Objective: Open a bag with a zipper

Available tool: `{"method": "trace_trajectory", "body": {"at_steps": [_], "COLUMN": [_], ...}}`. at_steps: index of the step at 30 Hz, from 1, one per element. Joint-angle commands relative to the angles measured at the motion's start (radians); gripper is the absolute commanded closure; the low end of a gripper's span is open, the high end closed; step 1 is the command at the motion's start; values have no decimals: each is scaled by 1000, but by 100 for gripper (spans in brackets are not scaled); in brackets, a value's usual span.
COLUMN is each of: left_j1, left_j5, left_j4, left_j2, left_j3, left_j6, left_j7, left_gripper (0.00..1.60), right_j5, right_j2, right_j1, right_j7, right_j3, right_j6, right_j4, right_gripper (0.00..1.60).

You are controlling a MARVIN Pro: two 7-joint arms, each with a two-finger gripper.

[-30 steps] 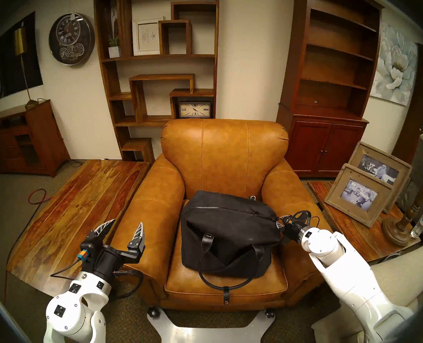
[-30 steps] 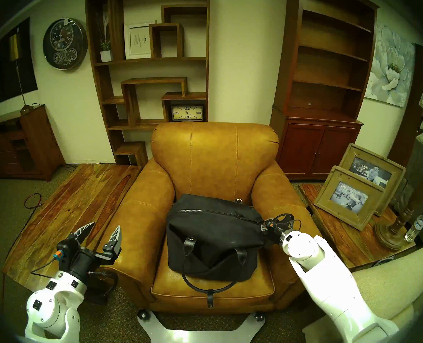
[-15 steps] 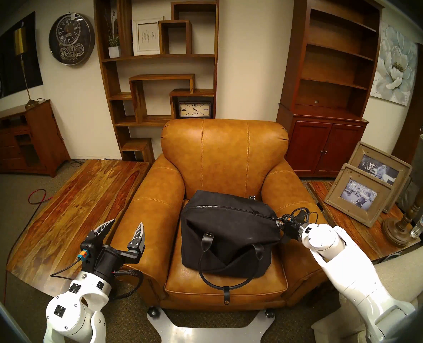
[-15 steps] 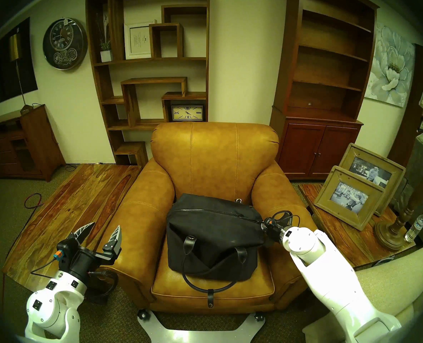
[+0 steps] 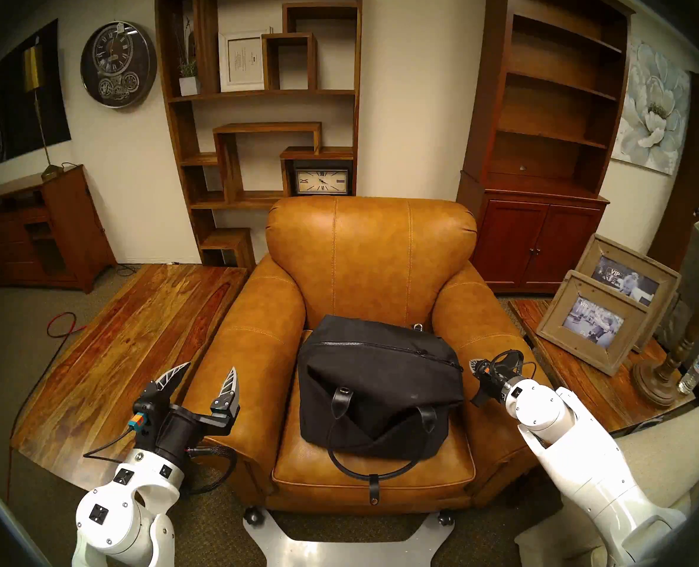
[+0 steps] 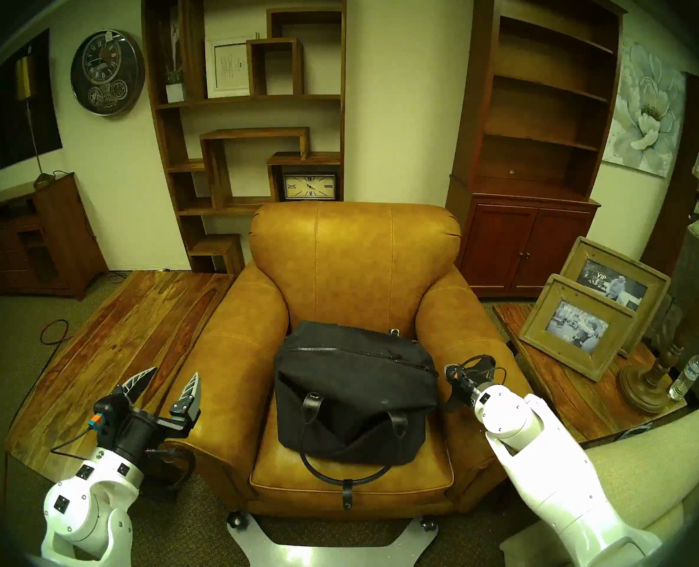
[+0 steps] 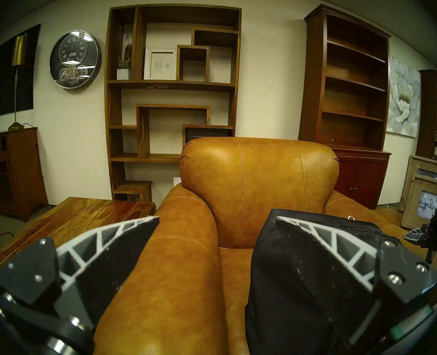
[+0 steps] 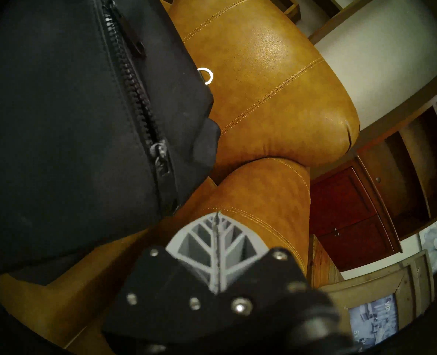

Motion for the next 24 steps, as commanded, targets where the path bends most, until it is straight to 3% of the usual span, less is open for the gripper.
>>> {"method": "trace_trajectory", "body": {"at_steps": [1, 4, 7, 15, 18, 20, 22, 24], "left_j1": [1, 1, 1, 1, 1, 1, 1, 1], "left_j5": [1, 1, 1, 1, 1, 1, 1, 1], "left_j4": [-23, -23, -23, -23, -23, -23, -23, -23], "left_j2": [2, 2, 2, 2, 2, 2, 2, 2], "left_j3": [0, 0, 0, 0, 0, 0, 0, 0], "left_j6": [-1, -2, -2, -1, -2, -2, -2, -2], "left_j7": [-2, -2, -2, -2, -2, -2, -2, -2], "left_gripper": [0, 0, 0, 0, 0, 0, 0, 0], "right_j5": [50, 67, 87, 120, 138, 156, 137, 120], "right_j2": [0, 12, 26, 47, 45, 48, 57, 57], "right_j1": [-14, -15, -18, -14, 3, 15, 29, 39], "right_j7": [21, 47, 95, 205, 246, 287, 299, 302], "right_j3": [28, 35, 41, 45, 47, 48, 34, 22], "right_j6": [-23, -18, 2, 49, 70, 96, 95, 93], "right_j4": [-61, -81, -101, -125, -137, -142, -137, -129], "right_gripper": [91, 94, 85, 80, 53, 46, 32, 28]}}
